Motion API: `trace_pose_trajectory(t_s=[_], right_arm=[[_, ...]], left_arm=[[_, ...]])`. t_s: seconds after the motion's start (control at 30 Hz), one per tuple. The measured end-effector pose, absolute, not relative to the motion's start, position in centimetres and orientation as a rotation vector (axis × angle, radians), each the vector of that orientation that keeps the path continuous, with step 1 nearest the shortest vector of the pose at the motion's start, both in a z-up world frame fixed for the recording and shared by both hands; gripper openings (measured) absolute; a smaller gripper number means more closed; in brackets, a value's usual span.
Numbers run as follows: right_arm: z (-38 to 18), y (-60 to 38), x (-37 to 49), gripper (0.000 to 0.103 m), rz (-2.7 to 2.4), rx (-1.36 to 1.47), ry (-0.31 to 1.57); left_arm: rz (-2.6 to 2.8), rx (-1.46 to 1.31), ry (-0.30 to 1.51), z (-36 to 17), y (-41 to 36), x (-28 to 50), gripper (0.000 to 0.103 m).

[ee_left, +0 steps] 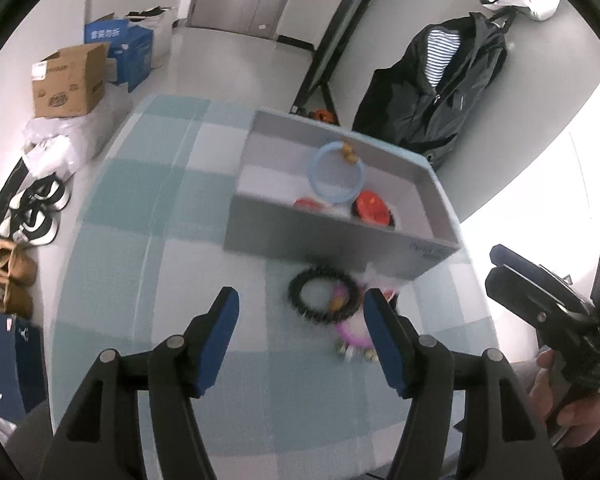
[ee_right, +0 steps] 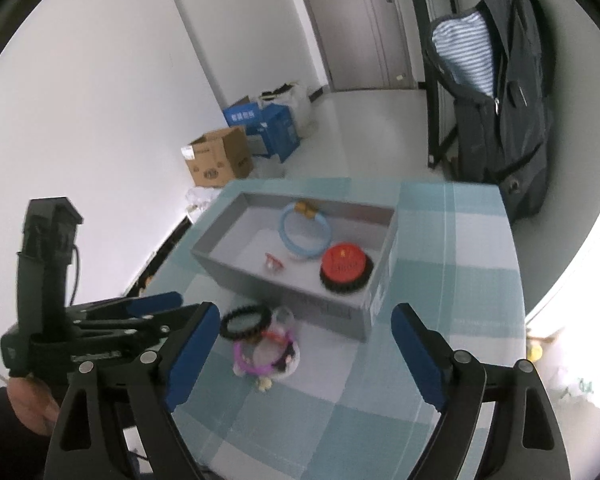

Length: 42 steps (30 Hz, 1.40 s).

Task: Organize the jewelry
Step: 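Withdraw both tools from the box toward the remaining jewelry, then lower the right gripper onto the pink bangle and clear trinket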

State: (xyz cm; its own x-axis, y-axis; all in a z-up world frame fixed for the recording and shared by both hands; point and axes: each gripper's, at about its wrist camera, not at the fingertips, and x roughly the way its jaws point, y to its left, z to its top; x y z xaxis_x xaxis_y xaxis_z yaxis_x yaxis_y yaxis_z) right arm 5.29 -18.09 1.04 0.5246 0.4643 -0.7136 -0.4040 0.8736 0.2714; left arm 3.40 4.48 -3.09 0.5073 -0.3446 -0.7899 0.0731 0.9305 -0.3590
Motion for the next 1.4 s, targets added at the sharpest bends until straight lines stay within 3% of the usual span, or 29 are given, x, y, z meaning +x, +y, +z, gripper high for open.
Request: trace_pose_trajectory(t_s=[0.07,0.37,0.63,0.97,1.23,1.4], right_arm=[[0.3,-18.0,5.1,0.088,0.517,0.074,0.906],[-1.6,-16.1,5.1,0.086,0.554,0.053,0.983],[-3.4,-13.8,5.9,0.057,0.582,0.023,1.052],[-4.2,-12.5,6.9,0.046,0.556,0.012,1.079],[-4.4,-12.4,7.6,0.043,0.552,0.041,1.090],[-4.5,-12.3,7.6,0.030,0.576,0.047,1.100]], left_arm=[[-0.237,-0.299,1.023,-3.4,4.8,3.0,0.070],[-0.226,-0.325,1.063,-4.9,5.2,3.7,0.071],[-0.248,-0.288,1.071,-5.4,5.2,3.4,0.071],[-0.256,-0.302,1.077,-5.6,5.6,3.6,0.071],[-0.263,-0.296,1.076,-5.6,5.5,3.7,0.071],[-0.262,-0.299,1.075,-5.6,5.5,3.9,0.071]])
